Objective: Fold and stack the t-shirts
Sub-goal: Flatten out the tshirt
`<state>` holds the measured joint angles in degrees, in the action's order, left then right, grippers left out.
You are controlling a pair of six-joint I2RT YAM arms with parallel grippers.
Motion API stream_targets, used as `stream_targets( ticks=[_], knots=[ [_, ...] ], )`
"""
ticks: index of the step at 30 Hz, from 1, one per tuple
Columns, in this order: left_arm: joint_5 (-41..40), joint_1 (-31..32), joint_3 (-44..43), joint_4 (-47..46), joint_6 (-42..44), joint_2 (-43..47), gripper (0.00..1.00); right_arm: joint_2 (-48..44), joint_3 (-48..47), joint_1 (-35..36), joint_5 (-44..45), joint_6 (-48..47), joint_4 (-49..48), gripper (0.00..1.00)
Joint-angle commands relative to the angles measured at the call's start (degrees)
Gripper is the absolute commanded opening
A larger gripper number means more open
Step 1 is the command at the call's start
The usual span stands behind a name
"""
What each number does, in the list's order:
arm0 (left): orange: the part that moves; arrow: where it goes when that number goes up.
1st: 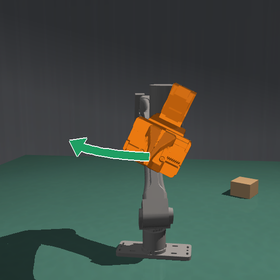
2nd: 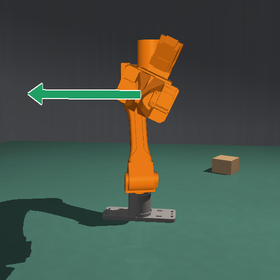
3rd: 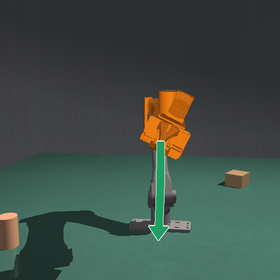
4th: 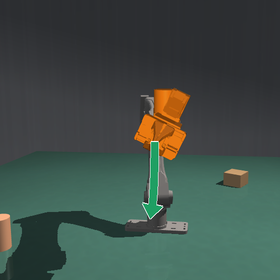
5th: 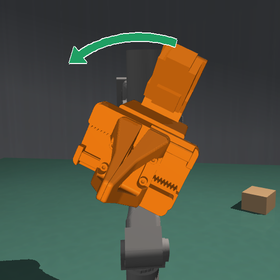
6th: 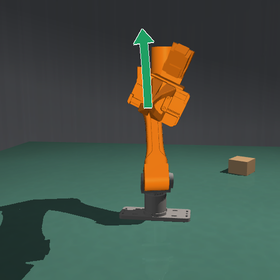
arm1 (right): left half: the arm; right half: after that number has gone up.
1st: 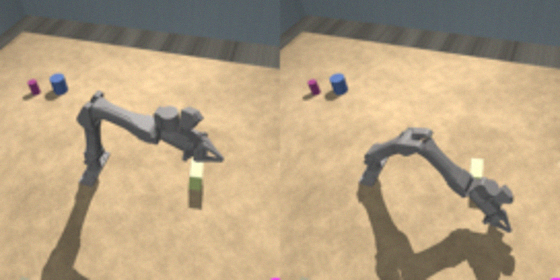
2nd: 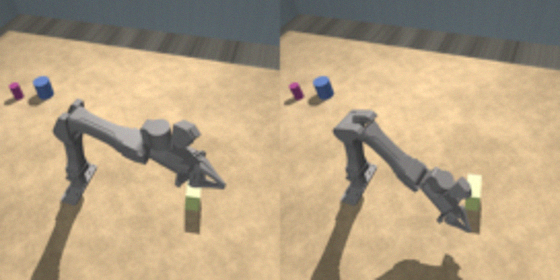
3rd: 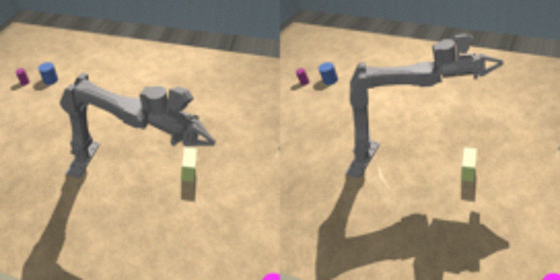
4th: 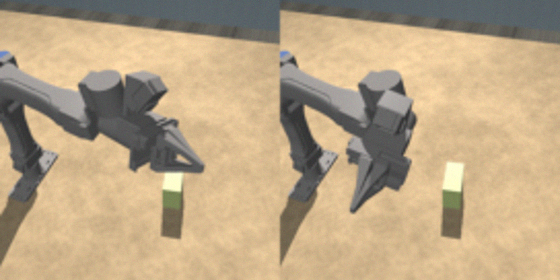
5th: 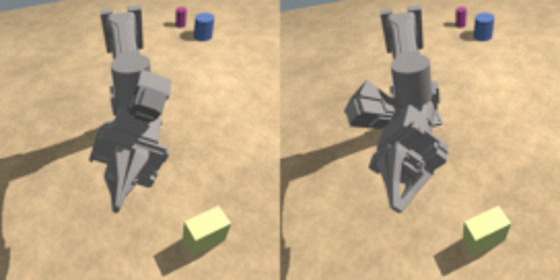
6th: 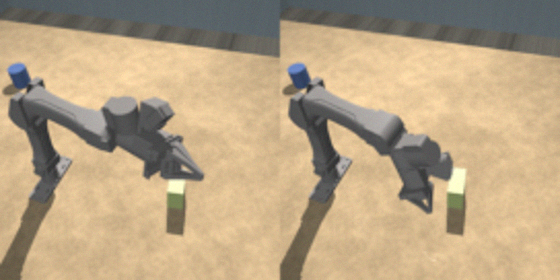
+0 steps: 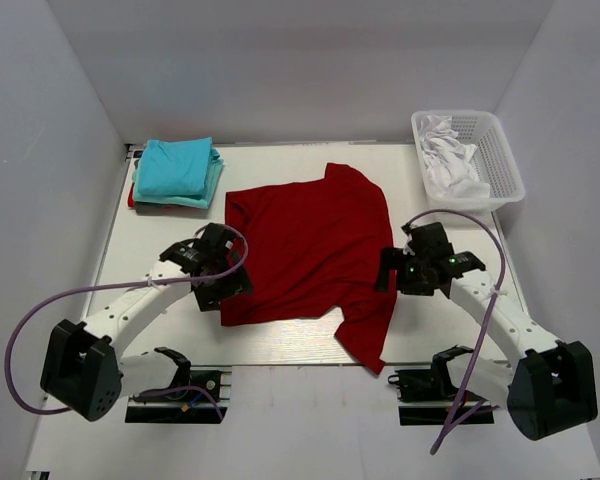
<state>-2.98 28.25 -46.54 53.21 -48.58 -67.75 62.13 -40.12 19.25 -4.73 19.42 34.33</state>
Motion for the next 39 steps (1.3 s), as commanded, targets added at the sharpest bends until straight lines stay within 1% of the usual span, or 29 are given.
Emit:
stream_targets(
  ticks=[1,3,4,6,7,9,10,12,15,16,17,19,20,21,22,23,24,25,26,27,29,33,36,37,38,39],
  knots=[
    [4.7,0.1,2.7,-6.5,1.1,-2.1,0.89,-0.3,2.6,1.1,-5.8,2.3,1.0,0.9],
    [1.0,0.1,3.2,-2.8,-0.8,-3.3,0.85,-0.6,4.6,1.7,-6.4,3.6,1.1,0.9],
    [0.4,0.1,3.2,-1.6,-1.4,-3.8,0.83,-0.5,5.0,2.3,-7.0,4.0,2.1,0.9],
    [0.3,0.1,4.3,-1.6,-1.4,-3.8,0.8,-0.7,5.4,3.2,-7.3,5.1,2.9,0.9],
    [0.3,0.1,5.1,-3.0,-1.4,-3.2,0.74,-0.7,6.1,3.7,-7.6,5.1,3.7,0.9],
    [0.3,0.1,6.3,-6.2,-1.4,-2.4,0.68,-0.5,7.1,4.5,-6.8,5.9,2.7,0.9],
    [0.3,0.1,6.3,-7.2,-1.4,-2.4,0.58,-0.2,7.6,4.8,-6.8,6.0,2.2,0.9],
    [0.3,0.1,6.3,-8.9,-1.4,-4.0,0.48,2.1,7.2,5.5,-7.0,7.4,-0.6,0.9],
    [-3.2,0.1,4.6,-12.4,-1.4,-6.9,0.29,6.7,6.3,6.2,-6.1,10.5,-3.5,0.83],
    [-3.7,-0.5,3.7,-13.0,-1.4,-9.3,0.2,9.1,5.7,6.0,-5.4,12.3,-3.5,0.68],
    [-4.9,-0.5,1.9,-13.0,-2.1,-10.6,0.0,11.8,5.1,5.8,-3.2,13.1,-3.5,0.58],
    [-8.4,-1.0,-0.6,-12.4,-2.8,-13.2,0.0,15.3,1.8,5.6,0.1,16.0,-3.9,0.37],
    [-8.4,-1.0,-3.1,-12.4,-2.8,-15.8,0.0,16.3,1.2,5.5,0.7,16.4,-3.9,0.21],
    [-9.2,-1.0,-4.9,-11.6,-2.8,-17.0,0.0,19.1,-2.6,5.5,2.2,16.5,-3.2,0.14],
    [-10.4,-1.0,-8.8,-10.1,-2.8,-18.0,0.0,19.7,-4.1,5.5,2.8,16.4,-2.9,0.05],
    [-10.9,-1.0,-10.6,-9.4,-2.3,-18.9,0.0,20.2,-5.5,5.4,3.6,16.3,-1.8,0.0],
    [-10.9,-1.0,-12.0,-9.4,-2.3,-19.4,0.0,21.0,-9.6,5.4,4.3,15.7,-0.2,0.0],
    [-11.5,-1.0,-14.1,-9.4,-0.8,-19.4,0.0,21.1,-10.8,5.1,9.1,15.1,0.6,0.0],
    [-11.5,-1.0,-14.9,-11.2,-0.1,-19.4,0.0,21.2,-12.1,5.1,10.1,14.0,1.9,0.0],
    [-11.5,-1.0,-15.4,-12.6,1.1,-19.4,0.0,21.5,-15.5,4.6,11.6,13.7,2.8,0.0],
    [-13.5,-1.0,-17.5,-15.2,3.4,-18.9,0.0,22.2,-18.5,4.1,12.6,12.5,4.1,0.0],
    [-15.6,-1.0,-22.6,-15.2,5.5,-23.8,0.0,24.9,-19.9,3.0,13.3,11.3,5.2,0.0],
    [-15.6,-1.6,-25.6,-13.8,6.2,-28.3,0.0,29.1,-21.8,2.1,15.4,10.4,5.3,0.0],
    [-15.6,-2.1,-27.1,-13.8,6.7,-29.2,0.0,32.0,-22.3,1.2,15.5,9.9,5.4,0.01],
    [-16.3,-2.8,-27.8,-12.9,6.7,-30.0,0.0,33.0,-24.8,1.1,15.6,9.2,5.4,0.02],
    [-16.3,-2.8,-29.3,-11.7,7.3,-30.6,0.0,34.1,-25.8,0.2,16.0,9.1,5.7,0.07]
  ],
)
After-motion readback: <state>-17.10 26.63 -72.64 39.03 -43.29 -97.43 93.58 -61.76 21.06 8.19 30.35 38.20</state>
